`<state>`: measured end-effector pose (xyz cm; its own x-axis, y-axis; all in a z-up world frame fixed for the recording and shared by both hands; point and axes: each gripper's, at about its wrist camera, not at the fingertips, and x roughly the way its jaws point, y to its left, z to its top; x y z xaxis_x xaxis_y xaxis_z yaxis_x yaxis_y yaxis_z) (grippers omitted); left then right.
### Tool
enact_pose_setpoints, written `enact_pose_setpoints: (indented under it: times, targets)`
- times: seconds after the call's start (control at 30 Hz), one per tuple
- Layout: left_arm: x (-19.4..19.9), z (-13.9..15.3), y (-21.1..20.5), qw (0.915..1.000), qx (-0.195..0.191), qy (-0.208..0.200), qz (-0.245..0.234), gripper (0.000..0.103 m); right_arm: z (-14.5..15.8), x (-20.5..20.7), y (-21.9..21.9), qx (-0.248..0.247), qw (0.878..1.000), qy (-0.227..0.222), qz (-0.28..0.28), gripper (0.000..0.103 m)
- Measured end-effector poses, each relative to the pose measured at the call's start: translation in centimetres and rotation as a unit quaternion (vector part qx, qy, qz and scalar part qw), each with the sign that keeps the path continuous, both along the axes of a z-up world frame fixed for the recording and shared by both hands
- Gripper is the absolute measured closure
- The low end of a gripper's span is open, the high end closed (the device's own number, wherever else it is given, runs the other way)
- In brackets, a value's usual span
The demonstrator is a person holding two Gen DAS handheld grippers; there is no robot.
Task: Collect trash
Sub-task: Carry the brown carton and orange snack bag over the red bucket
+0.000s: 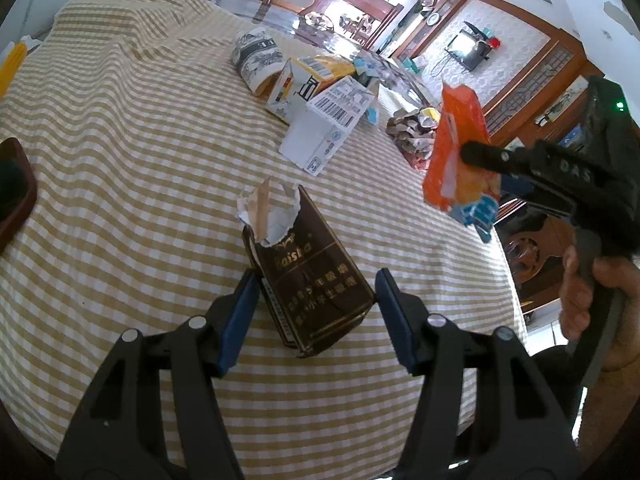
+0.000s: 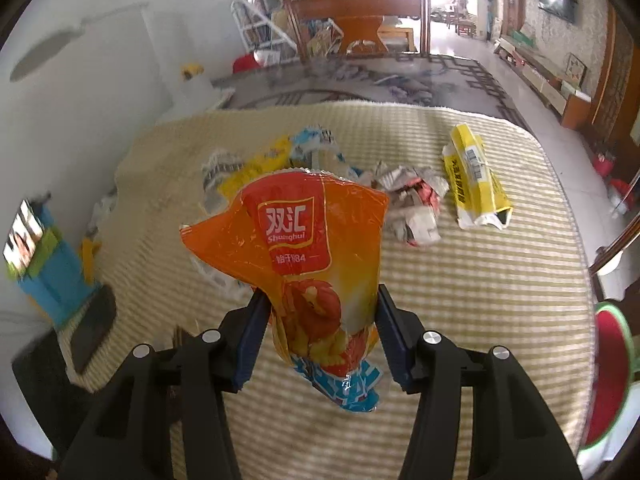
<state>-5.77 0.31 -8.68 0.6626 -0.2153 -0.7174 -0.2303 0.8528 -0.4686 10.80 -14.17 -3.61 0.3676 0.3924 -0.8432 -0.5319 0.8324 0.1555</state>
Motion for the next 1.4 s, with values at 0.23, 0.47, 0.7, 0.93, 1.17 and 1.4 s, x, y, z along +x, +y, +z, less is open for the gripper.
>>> enact_pose_setpoints:
  times: [0.23,0.47,0.7,0.93,1.17,1.4]
  targets:
    - [0.0,-0.2,-0.1,1.0000,0.005,0.003,-0.002,0.045,-2.1,-0.7,0.5,-0.016,1.000,0.017,0.011,0.048]
    - [0.1,-0.3,-0.2,1.0000,0.002,0.001,0.001,0.044,-3.6,-0.6,1.0,-0.021,0.999,0.029,0.012,0.044]
    - [0.1,-0.4,-0.3,1.0000,0.005,-0.001,0.000,0.044,-4.2,-0.8,1.3,-0.016,0.999,0.031,0.015,0.050]
    - [0.0,-0.3,-0.4,0.9999,0.011,-0.002,0.000,0.045,-3.1,-1.4,0.8,0.003,1.000,0.015,0.017,0.053]
    - [-0.3,0.3,0.1,0.9996,0.016,-0.017,0.013,0.046,-1.1,-2.5,-1.6,0.033,0.999,0.000,0.004,0.053]
    - [-0.1,0.1,-0.3,0.9995,0.027,-0.015,0.010,0.046,0.2,-3.7,-4.8,0.056,0.998,-0.008,-0.021,0.052]
